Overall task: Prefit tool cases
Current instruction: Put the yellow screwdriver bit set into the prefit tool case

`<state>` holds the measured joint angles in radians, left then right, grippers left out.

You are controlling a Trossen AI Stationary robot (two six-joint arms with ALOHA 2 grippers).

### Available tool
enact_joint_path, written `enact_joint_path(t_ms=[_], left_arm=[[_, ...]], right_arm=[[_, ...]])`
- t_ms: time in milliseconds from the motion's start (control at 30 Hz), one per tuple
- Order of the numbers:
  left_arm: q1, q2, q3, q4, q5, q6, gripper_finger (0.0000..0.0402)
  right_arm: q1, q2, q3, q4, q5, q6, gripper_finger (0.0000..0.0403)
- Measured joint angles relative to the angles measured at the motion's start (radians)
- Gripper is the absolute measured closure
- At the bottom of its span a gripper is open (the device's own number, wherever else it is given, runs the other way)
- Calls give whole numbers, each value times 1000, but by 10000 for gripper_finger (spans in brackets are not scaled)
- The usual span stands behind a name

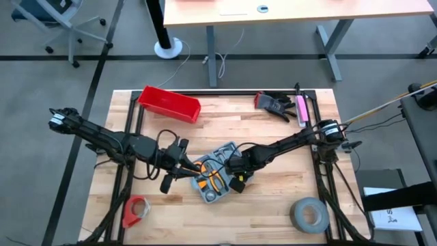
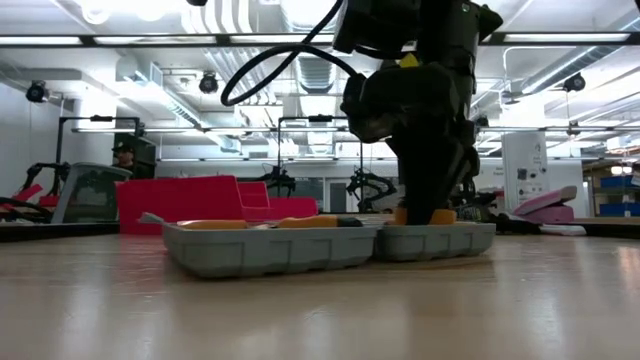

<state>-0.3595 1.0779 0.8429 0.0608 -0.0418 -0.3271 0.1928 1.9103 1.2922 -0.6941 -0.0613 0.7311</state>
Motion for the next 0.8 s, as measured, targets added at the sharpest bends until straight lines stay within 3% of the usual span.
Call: enact_joint_path(t_ms=[800], left_arm=[[0, 0, 0, 6, -2, 1, 335]], right_arm=[[1, -24, 15, -123, 86, 81, 384]])
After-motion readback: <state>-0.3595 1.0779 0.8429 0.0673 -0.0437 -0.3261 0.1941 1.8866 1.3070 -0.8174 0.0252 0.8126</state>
